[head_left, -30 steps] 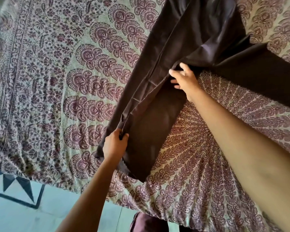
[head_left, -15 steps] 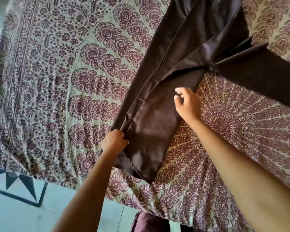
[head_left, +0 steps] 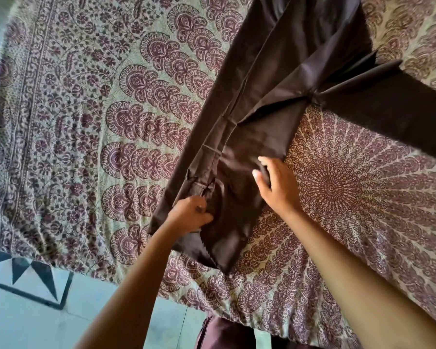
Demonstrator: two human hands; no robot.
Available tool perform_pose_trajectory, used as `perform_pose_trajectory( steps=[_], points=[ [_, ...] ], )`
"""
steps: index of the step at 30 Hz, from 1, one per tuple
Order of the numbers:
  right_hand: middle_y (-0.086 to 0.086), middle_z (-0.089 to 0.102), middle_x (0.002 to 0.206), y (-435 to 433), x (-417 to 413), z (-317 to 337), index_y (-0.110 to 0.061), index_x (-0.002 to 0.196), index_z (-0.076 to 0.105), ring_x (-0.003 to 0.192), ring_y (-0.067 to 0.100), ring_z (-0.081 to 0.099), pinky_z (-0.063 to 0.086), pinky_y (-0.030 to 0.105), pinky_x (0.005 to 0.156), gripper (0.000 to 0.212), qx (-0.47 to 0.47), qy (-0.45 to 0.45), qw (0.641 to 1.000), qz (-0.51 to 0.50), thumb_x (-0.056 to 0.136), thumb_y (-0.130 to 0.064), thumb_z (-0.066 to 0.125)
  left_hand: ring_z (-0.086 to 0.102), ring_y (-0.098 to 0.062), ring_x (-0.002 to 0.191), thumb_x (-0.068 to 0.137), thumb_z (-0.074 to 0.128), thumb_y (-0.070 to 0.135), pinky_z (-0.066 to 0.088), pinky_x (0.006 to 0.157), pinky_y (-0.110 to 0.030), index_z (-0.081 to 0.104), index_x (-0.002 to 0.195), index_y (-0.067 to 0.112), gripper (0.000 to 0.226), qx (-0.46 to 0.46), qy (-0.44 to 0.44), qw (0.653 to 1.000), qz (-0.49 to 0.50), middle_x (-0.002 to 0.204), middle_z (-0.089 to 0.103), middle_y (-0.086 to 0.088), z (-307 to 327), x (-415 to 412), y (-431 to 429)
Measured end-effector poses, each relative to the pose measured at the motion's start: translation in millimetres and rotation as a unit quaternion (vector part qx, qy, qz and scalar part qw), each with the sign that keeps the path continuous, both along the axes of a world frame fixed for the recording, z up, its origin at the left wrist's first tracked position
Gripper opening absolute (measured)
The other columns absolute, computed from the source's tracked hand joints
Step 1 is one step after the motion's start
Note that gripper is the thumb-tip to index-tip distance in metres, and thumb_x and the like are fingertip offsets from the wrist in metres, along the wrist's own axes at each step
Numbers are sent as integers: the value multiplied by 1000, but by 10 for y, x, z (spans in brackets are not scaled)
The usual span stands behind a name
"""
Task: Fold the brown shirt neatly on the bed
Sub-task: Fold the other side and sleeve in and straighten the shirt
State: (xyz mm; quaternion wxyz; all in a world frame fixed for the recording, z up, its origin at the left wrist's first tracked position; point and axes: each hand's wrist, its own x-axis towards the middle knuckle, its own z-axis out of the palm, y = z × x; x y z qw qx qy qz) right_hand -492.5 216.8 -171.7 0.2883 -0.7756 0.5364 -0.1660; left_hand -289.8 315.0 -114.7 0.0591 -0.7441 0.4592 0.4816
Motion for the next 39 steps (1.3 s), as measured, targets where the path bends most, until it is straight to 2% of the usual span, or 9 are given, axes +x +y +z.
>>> perform_pose_trajectory(
  steps=[4,6,9,12,16,20,24,34,39],
  points=[
    [6,62,104,-334,154,294,-12,121,53,99,21,60,48,27,76,43,256,-229,896,-281,96,-43,37,45,-4,66,84,65,16,37,55,-4,51,76,15,16,3,217,966,-140,79,50,7,363,-686,-3],
    [2,62,108,-573,12,373,-13,121,54,95,11,59,47,17,72,38,301,-259,863,-311,96,-38,41,52,-14,76,85,64,15,43,65,-12,58,94,3,16,23,268,945,-185,94,59,-7,371,-1049,38],
    [-4,60,80,-814,-386,334,-18,95,59,51,-2,58,43,13,42,7,304,-219,883,-283,89,-21,57,49,-20,80,82,65,14,36,70,-25,57,86,3,14,-10,276,939,-204,90,56,-12,207,-1381,73],
    [2,61,76,-923,-842,242,-20,77,59,39,-3,54,39,11,35,18,274,-131,899,-315,86,-4,57,51,-20,81,83,66,17,33,63,-19,59,90,1,19,-16,236,954,-186,96,62,-17,95,-1447,87],
    [5,65,84,-890,-1013,205,-10,95,61,54,5,56,46,15,42,15,222,-72,893,-386,90,-23,54,60,-27,97,83,64,24,47,76,-29,58,101,2,29,-3,139,977,-159,105,64,-14,-31,-1323,217],
    [10,69,89,-828,-434,165,-20,83,58,83,29,65,54,45,76,29,214,-66,934,-278,86,-48,53,59,-31,101,85,58,29,49,81,-36,54,107,10,30,-9,53,977,-206,111,60,-10,-21,-1393,314],
    [13,66,109,-977,126,125,-9,105,61,106,31,58,44,34,86,54,224,-11,936,-272,82,-58,53,62,-31,95,86,53,24,49,76,-36,54,110,10,28,-83,59,951,-292,112,60,-9,52,-1580,334],
    [18,63,112,-1221,-751,223,0,111,51,105,33,58,37,34,80,26,51,22,912,-407,89,-13,45,61,-27,85,78,63,19,39,61,-29,57,88,7,17,-28,141,974,-178,91,65,-9,-143,-1457,369],
    [22,65,105,-1128,-1582,262,-4,107,56,96,39,59,39,39,74,24,18,104,946,-307,91,-21,51,58,-25,82,80,63,21,48,67,-32,55,88,10,16,-10,141,980,-136,86,60,-5,-254,-1650,378]
  ],
)
